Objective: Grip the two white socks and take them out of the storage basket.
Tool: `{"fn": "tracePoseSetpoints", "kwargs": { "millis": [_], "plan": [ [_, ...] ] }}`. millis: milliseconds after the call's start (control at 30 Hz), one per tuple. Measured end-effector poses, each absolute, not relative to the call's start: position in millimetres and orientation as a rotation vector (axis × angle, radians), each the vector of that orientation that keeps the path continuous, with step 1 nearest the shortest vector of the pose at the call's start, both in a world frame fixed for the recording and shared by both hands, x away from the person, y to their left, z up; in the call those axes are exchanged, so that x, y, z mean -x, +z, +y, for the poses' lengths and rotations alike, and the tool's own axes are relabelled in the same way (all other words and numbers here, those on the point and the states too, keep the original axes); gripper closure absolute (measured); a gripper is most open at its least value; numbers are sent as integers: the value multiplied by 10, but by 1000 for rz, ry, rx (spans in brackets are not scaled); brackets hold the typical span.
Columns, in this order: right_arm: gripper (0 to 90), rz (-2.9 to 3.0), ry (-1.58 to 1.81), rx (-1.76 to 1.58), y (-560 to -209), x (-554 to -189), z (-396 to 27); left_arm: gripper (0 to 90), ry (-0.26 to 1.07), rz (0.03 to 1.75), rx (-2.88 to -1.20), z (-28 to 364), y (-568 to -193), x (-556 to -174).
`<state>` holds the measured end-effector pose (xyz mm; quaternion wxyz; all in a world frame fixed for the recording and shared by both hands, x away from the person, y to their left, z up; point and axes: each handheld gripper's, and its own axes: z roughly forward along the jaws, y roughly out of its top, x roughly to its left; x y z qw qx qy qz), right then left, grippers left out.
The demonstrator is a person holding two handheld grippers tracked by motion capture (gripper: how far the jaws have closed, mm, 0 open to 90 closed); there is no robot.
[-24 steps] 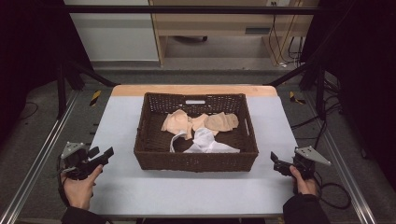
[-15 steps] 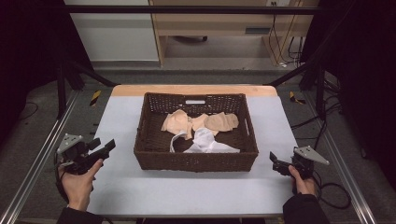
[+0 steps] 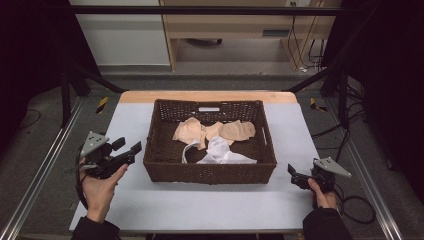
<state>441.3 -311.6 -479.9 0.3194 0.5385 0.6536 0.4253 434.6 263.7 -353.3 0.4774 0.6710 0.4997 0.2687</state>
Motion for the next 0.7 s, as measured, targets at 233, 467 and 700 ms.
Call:
{"fn": "tracePoseSetpoints", "kwargs": {
  "millis": [233, 467, 700],
  "plan": [
    [26, 1726, 1106, -1413, -4810, -4421, -3105, 385, 640, 1175, -1655, 2386, -3468, -4439],
    [27, 1738, 1095, -1411, -4823, -4430, -3093, 382, 633, 1147, -1678, 2114, -3364, -4567],
    [27, 1742, 1094, -1413, -4825, -4435, -3089, 376, 649, 1104, -1717, 1839, -3288, -4697]
  ]
}}
